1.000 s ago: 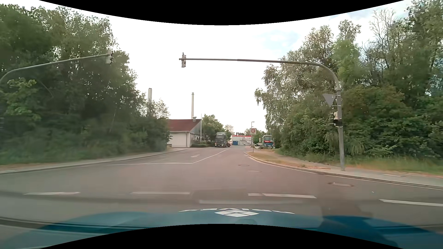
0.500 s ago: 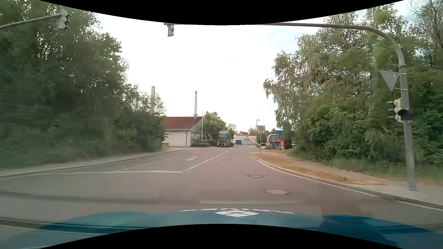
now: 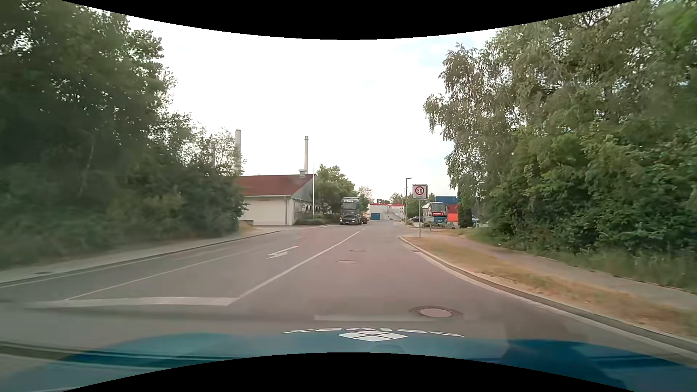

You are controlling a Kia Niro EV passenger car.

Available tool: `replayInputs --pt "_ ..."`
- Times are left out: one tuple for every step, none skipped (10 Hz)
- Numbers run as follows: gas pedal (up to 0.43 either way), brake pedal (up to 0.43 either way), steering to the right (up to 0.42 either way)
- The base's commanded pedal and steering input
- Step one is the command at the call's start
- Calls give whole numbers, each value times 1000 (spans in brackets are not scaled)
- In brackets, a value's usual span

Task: Follow the waypoints while adhering to traffic rules and regulations

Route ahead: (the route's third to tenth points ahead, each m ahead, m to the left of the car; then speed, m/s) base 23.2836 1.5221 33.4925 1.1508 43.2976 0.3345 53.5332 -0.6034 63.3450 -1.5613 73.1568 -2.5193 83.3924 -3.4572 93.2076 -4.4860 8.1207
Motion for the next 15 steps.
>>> replayInputs --pt "169 0 2" --pt "150 0 4" --pt "150 0 8" --pt "150 0 13" --pt "150 0 20" --pt "150 0 20" --pt "150 0 22" --pt "150 0 25" --pt "150 0 25" --pt "150 0 23" --pt "150 0 23" --pt "0 0 26" --pt "0 0 23" --pt "0 0 21" --pt "0 0 20"
